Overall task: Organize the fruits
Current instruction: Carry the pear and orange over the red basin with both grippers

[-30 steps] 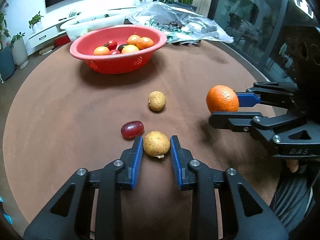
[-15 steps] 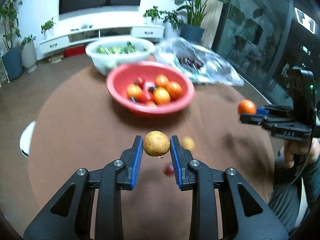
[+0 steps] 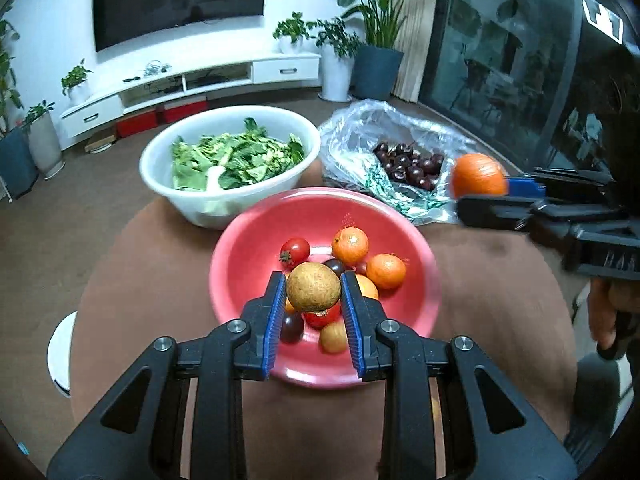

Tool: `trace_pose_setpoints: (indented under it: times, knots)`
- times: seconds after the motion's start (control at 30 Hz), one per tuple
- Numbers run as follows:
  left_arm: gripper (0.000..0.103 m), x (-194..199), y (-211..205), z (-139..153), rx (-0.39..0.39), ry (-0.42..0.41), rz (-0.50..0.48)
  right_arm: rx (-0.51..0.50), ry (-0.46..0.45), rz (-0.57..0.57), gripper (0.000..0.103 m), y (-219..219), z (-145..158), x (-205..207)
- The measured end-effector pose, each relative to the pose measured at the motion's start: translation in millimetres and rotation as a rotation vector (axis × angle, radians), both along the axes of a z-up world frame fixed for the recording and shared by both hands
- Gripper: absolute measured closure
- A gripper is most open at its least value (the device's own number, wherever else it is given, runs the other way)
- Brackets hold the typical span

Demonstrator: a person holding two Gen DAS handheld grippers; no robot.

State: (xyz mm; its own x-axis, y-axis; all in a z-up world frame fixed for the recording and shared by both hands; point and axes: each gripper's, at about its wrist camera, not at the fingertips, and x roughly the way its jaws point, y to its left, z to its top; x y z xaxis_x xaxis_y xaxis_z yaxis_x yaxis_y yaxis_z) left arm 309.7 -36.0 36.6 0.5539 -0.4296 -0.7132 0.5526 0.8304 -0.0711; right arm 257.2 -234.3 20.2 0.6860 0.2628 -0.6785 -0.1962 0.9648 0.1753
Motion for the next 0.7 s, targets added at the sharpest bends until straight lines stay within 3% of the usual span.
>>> trace_pose_setpoints:
  times: [0.27, 0.7]
  knots:
    - [0.077, 15, -16, -41, 0.067, 0.019, -0.016, -0.044, 0.125, 0.005, 0.065, 25, -50, 51]
    - [0.077, 26, -21, -70, 0.093, 0.042, -0.008, -0.084, 0.198, 0.018, 0.065, 45, -82, 72]
